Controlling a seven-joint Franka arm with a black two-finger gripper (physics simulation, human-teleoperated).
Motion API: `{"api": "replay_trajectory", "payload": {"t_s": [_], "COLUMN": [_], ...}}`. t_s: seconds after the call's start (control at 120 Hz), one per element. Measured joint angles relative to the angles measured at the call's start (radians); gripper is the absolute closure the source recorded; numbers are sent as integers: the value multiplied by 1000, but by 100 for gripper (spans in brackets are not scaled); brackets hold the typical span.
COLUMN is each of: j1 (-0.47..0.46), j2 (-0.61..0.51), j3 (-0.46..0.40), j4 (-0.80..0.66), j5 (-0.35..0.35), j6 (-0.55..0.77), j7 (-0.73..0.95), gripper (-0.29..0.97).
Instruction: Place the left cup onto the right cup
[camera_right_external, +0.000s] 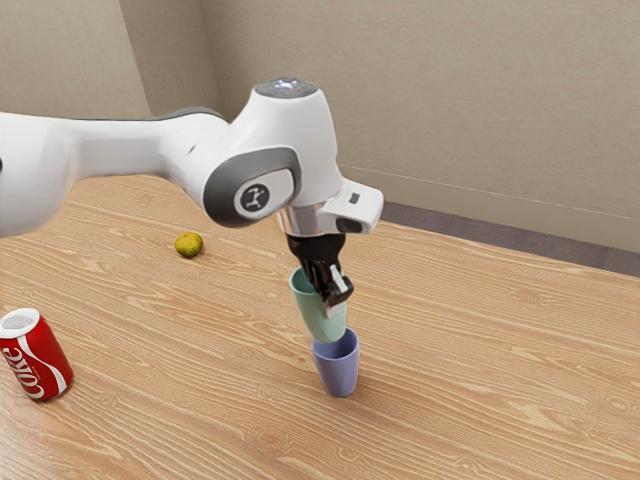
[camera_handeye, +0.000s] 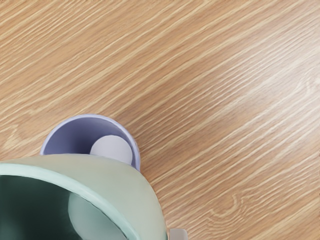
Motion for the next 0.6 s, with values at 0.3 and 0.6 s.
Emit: {"api": "replay_trajectory", "payload": {"t_s": [0.3,0.6], "j1": [92,84], "j2": [73,92], "j3": [2,1], "j4": [49,51], "j5": [8,10], "j6": [9,27], "j7": [-31,-51], "gripper": [78,78]}}
